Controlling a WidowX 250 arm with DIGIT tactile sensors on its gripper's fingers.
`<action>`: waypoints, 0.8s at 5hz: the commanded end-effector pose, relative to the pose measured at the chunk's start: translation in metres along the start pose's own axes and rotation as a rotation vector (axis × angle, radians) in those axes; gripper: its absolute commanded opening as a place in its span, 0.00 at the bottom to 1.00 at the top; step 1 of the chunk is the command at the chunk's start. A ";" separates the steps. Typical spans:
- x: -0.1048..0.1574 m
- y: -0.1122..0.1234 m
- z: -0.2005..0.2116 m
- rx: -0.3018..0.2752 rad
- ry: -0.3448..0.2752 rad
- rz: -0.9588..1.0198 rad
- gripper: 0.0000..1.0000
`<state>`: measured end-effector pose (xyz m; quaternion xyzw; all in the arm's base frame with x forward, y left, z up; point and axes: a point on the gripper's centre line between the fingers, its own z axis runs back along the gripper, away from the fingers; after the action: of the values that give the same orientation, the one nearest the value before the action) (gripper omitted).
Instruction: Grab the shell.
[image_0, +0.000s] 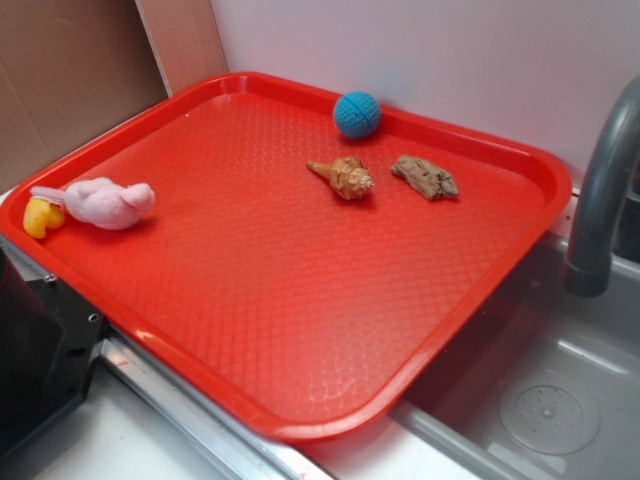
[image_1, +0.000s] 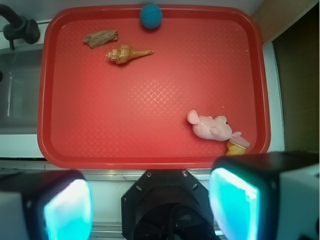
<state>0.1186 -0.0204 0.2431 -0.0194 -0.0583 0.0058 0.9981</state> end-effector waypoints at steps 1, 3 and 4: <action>0.000 0.000 0.000 0.000 0.000 0.000 1.00; 0.097 -0.037 -0.079 0.006 -0.074 0.253 1.00; 0.147 -0.038 -0.117 0.052 -0.130 0.495 1.00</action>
<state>0.2698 -0.0661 0.1235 0.0121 -0.0860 0.2525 0.9637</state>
